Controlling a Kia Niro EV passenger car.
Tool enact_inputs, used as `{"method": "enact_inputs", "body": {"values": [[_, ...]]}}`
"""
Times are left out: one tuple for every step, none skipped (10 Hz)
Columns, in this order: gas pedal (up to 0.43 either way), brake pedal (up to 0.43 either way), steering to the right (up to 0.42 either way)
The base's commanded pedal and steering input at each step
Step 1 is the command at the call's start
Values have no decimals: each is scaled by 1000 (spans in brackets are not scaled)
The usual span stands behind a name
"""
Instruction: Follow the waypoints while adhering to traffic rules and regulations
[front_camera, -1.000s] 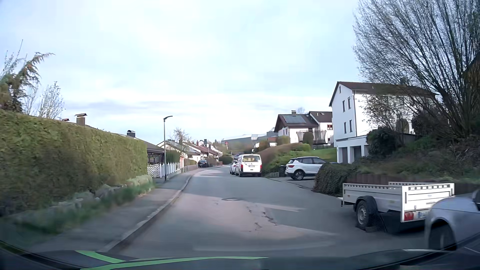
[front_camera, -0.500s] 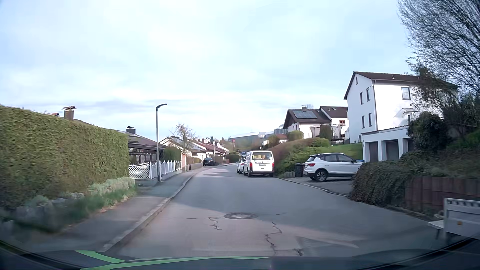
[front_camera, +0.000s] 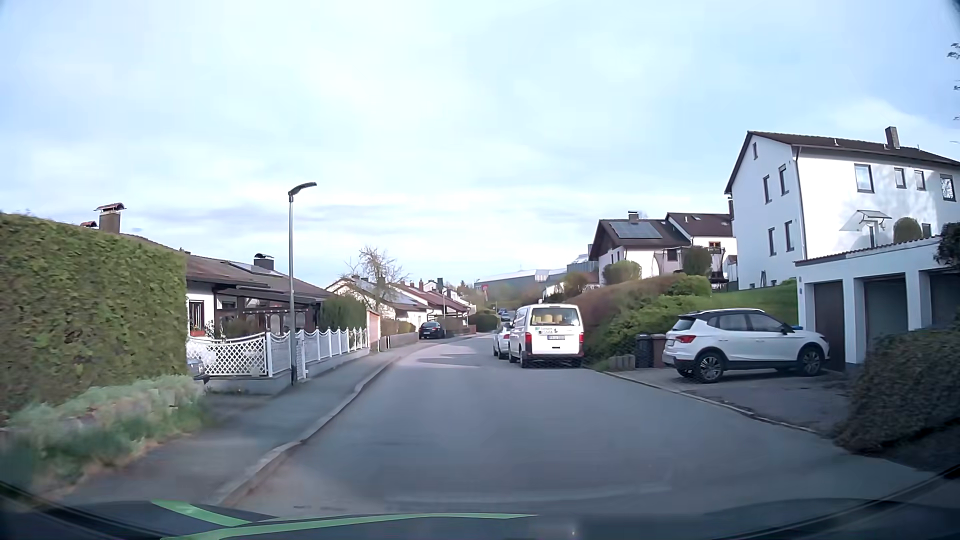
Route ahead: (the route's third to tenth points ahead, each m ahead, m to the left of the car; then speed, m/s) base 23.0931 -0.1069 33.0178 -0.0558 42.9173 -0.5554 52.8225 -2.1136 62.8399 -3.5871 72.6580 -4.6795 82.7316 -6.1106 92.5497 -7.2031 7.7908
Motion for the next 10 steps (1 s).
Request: {"method": "enact_inputs", "body": {"values": [[79, 0, -35], [79, 0, -35], [79, 0, -35], [79, 0, -35], [79, 0, -34], [79, 0, -34], [79, 0, -34], [79, 0, -33], [79, 0, -29], [79, 0, -25]]}}
